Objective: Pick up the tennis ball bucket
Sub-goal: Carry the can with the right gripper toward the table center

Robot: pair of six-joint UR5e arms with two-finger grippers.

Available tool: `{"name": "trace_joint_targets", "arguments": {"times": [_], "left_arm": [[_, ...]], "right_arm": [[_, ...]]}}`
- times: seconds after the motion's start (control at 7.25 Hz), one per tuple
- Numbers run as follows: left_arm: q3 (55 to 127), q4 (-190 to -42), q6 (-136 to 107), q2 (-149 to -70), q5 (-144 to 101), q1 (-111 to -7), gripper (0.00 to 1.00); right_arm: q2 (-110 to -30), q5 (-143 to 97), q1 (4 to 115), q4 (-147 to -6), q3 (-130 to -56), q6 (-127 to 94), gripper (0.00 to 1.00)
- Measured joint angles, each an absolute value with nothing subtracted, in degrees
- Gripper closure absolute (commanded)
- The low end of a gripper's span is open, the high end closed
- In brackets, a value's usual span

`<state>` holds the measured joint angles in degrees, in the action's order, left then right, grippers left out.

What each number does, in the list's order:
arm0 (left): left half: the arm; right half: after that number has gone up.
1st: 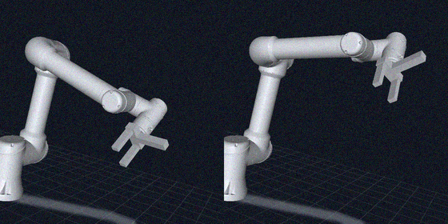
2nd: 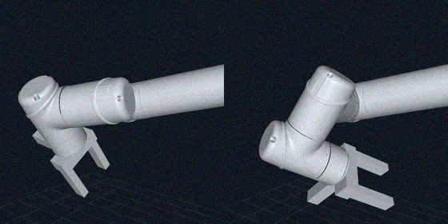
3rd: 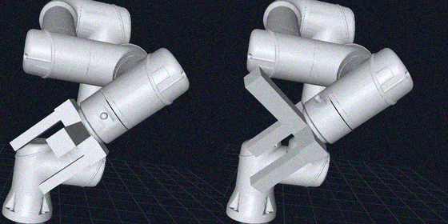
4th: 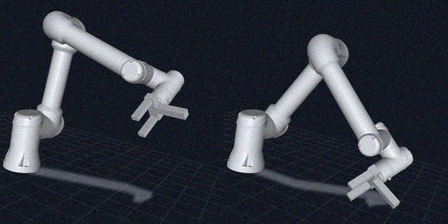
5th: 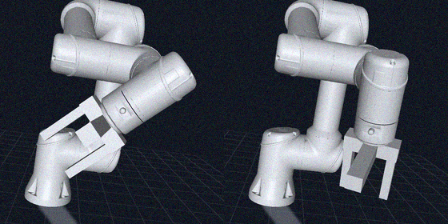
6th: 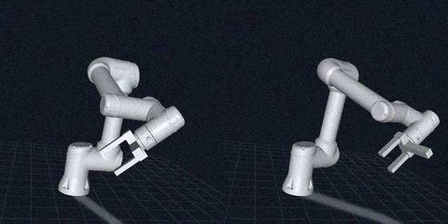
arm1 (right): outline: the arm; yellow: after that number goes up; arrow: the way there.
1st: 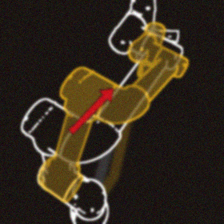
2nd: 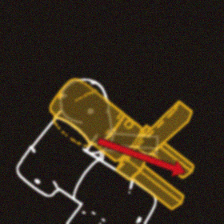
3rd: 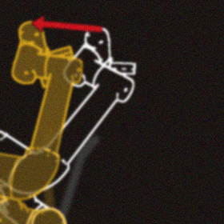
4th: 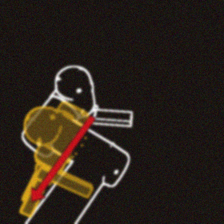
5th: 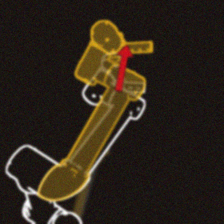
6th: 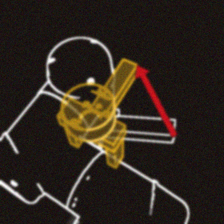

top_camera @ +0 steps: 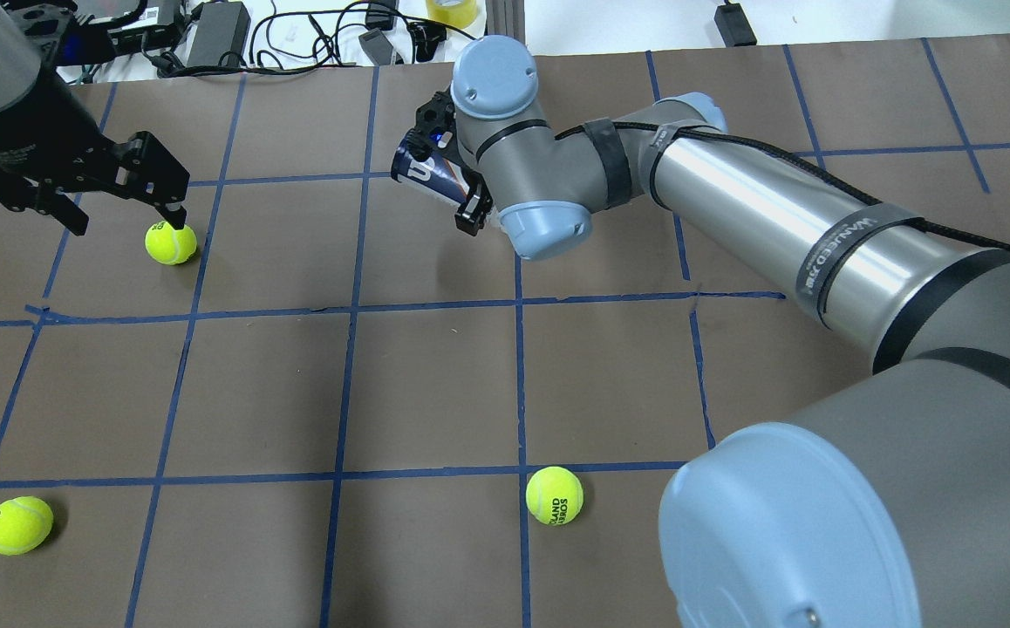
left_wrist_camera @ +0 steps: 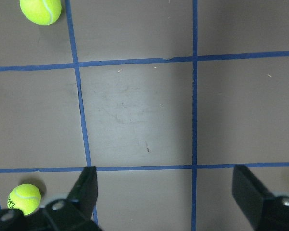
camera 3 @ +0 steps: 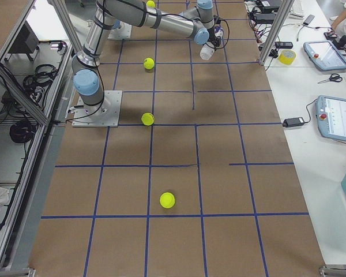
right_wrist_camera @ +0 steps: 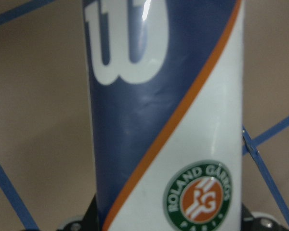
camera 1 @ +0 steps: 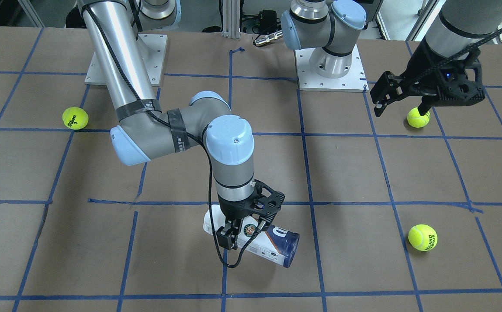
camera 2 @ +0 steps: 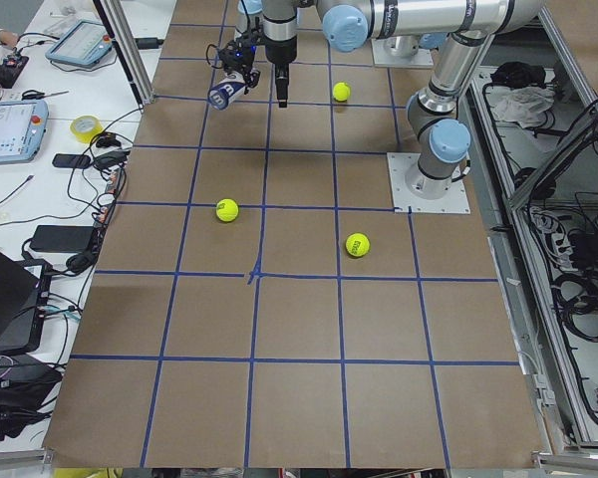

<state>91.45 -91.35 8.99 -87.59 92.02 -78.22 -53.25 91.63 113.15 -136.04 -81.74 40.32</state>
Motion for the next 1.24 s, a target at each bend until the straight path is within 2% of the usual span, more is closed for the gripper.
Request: {"name": "trace_joint_targets", "arguments": {"times": [0.69, 1.24], "left_arm": [[91.7, -91.3, 8.6, -87.4, 92.0, -77.9, 0.0], [91.4, -90.9, 7.8, -87.9, 92.0, -78.1, 0.0]], "right_arm": [[-50.6, 93.8, 117.9, -138.6, -80.0, 39.4, 0.2], [-46.8, 97.6, 118.7, -144.5, -79.3, 47.1, 0.21]]}}
